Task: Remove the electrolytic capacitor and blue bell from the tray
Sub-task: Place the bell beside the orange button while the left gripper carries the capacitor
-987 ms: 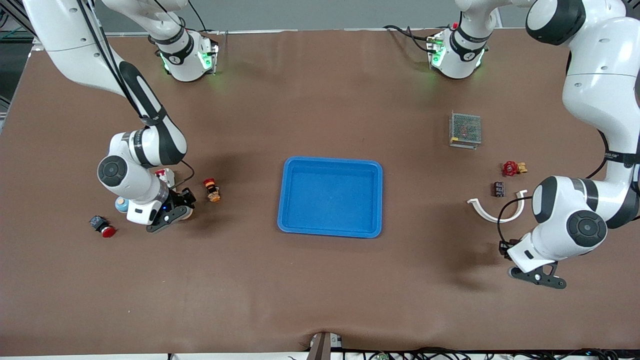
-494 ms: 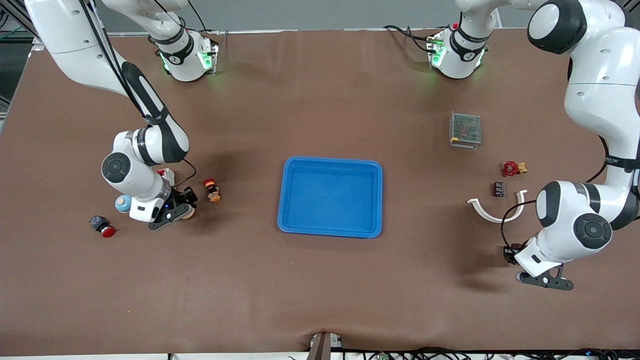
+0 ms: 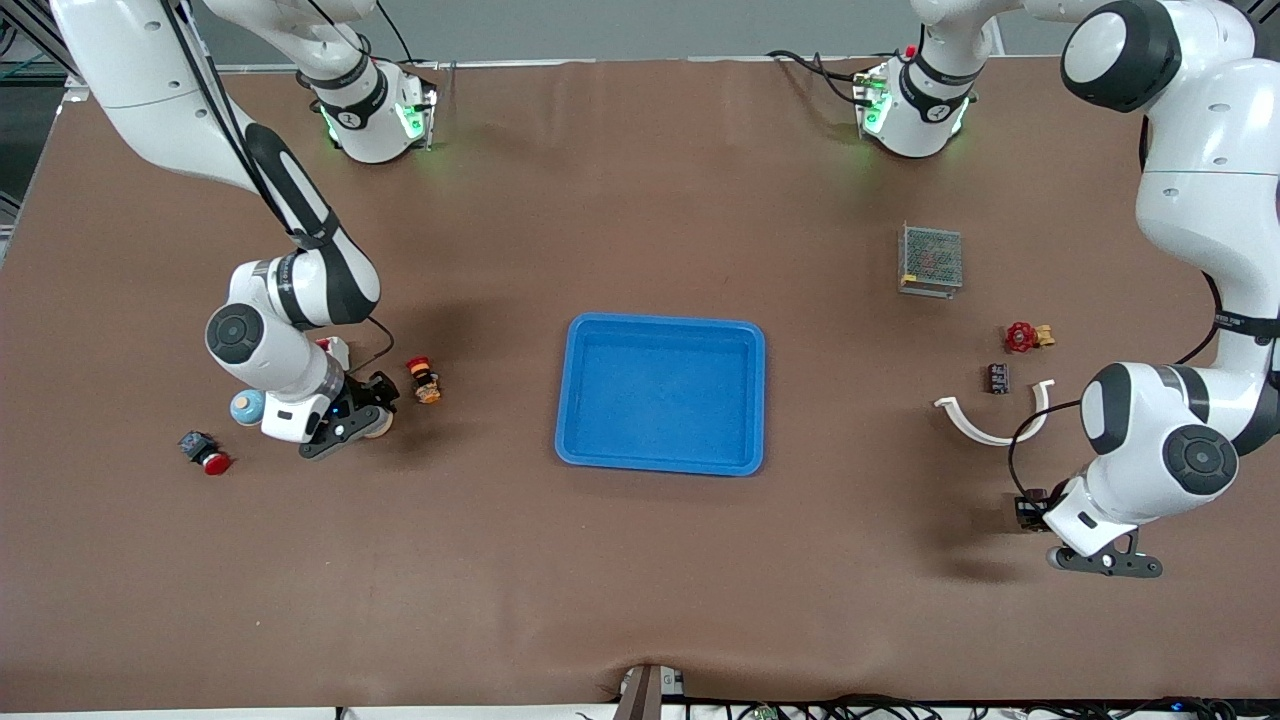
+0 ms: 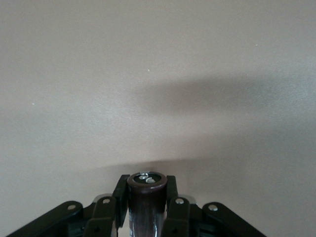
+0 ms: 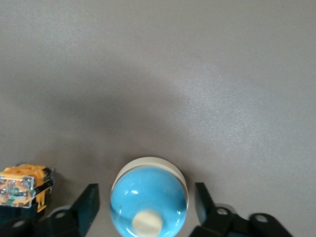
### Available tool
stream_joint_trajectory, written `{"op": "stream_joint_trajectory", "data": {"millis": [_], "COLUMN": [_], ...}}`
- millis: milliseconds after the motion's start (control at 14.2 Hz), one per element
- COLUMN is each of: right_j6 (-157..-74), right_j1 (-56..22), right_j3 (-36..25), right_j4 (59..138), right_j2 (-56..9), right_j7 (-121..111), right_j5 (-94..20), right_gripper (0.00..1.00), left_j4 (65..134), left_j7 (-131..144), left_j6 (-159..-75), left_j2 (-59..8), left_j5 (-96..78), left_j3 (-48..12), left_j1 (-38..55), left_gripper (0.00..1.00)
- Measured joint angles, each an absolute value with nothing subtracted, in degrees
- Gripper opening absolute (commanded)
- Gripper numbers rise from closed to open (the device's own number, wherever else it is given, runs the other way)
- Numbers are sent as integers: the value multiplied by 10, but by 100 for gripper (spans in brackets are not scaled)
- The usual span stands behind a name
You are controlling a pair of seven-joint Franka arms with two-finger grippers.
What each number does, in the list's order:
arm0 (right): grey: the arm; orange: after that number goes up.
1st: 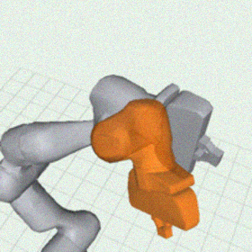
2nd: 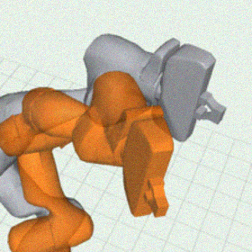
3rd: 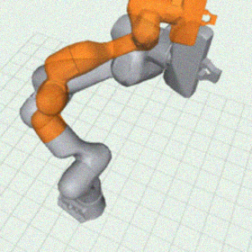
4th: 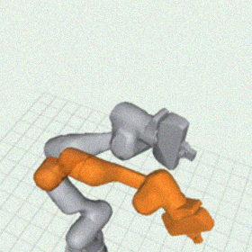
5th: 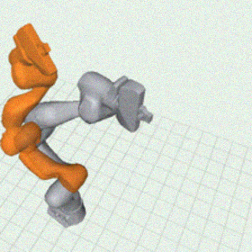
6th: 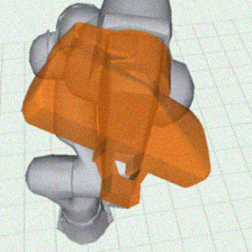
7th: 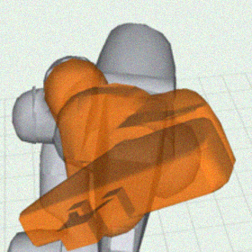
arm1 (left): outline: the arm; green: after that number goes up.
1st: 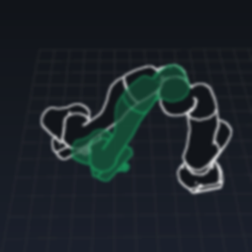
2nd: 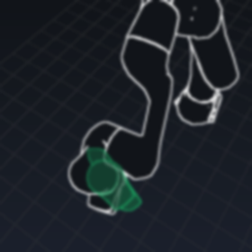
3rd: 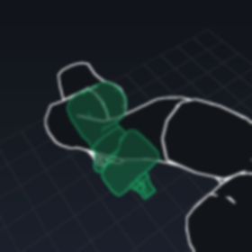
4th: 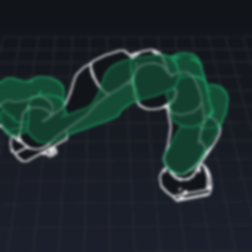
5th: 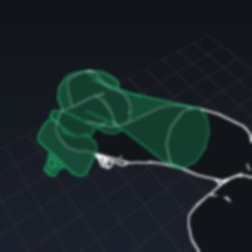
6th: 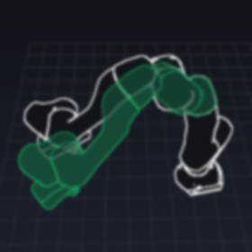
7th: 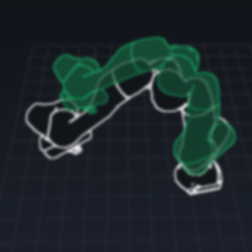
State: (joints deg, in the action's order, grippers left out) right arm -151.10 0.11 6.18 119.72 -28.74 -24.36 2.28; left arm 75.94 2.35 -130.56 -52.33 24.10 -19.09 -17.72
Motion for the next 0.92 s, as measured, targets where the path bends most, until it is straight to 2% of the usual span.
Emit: {"op": "stream_joint_trajectory", "data": {"millis": [141, 282, 635, 705, 776, 917], "right_j6": [-1509, -1448, -1121, -1078, -1047, -1003], "right_j1": [1, 1, -11, -15, -17, -17], "right_j3": [62, 63, 68, 68, 69, 68], "right_j4": [1193, 1160, 964, 938, 921, 905], "right_j2": [-287, -287, -276, -271, -266, -249], "right_j7": [-240, -223, -144, -132, -123, -112], "right_j5": [23, 23, 22, 22, 22, 22], "right_gripper": [100, 100, 100, 100, 100, 100], "left_j4": [770, 786, 813, 818, 821, 826], "left_j7": [33, 37, 47, 47, 47, 48], "left_j6": [-1319, -1337, -1368, -1372, -1374, -1374], "left_j2": [-523, -523, -520, -518, -516, -513], "left_j5": [241, 241, 241, 241, 241, 241], "left_j3": [-191, -191, -191, -191, -191, -191], "left_j1": [-176, -178, -180, -181, -181, -181], "left_gripper": [0, 0, 0, 10, 99, 100]}}
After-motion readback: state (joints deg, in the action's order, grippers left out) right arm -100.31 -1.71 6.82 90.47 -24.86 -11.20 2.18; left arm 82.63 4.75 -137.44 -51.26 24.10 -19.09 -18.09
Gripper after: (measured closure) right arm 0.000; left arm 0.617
